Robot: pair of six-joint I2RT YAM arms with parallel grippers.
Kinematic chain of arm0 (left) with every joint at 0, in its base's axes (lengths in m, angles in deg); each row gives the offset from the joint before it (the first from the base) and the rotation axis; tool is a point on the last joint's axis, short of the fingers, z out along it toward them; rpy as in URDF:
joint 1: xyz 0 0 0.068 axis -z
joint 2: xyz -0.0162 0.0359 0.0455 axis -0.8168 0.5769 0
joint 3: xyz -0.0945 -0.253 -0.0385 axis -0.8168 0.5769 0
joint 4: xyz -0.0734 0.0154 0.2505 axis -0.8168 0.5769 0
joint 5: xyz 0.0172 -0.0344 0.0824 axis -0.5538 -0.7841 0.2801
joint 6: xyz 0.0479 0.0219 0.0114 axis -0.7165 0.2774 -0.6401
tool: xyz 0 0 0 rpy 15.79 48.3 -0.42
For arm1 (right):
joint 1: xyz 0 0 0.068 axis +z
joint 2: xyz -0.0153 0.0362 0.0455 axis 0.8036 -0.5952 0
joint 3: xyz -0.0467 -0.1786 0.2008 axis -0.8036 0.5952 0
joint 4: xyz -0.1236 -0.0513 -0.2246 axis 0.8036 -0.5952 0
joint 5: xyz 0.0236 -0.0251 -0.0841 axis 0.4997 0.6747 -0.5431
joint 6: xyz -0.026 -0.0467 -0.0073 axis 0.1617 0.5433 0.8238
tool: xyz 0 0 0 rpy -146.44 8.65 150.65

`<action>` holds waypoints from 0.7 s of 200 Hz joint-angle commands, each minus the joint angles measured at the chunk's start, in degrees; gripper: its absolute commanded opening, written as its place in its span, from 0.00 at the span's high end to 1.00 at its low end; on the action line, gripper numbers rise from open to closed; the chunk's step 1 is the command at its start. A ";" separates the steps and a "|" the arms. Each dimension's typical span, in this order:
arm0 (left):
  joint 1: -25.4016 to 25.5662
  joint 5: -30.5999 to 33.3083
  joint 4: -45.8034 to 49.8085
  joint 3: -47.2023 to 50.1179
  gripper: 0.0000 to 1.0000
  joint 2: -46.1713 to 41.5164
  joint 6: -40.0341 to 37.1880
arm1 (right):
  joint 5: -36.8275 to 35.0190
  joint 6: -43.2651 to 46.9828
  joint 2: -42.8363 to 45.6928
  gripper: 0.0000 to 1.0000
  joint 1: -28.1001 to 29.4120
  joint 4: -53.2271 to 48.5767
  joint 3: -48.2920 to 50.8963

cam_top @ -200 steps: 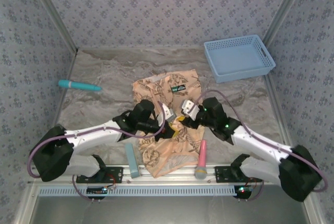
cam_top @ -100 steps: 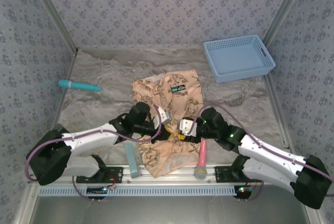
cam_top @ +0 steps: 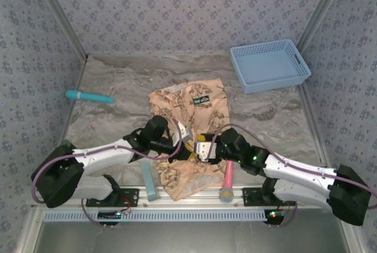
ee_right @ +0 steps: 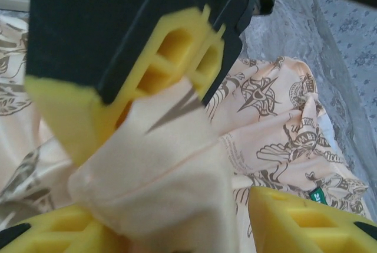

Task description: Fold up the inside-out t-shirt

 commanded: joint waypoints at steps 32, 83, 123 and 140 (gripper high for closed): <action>-0.32 -0.29 2.76 -1.72 0.88 3.48 -2.77 | 11.84 1.14 1.09 0.40 -4.05 2.25 -2.71; -1.05 4.60 12.61 -4.63 0.73 6.43 -6.58 | 12.96 -0.80 6.76 0.37 -8.28 4.15 -0.15; -1.47 6.45 13.67 -5.69 0.61 4.54 -3.55 | 10.48 -7.65 4.69 0.36 -9.07 10.64 0.42; -1.49 11.03 16.48 -6.39 0.57 1.73 -2.68 | 12.18 -12.36 6.11 0.34 -10.70 9.65 -0.42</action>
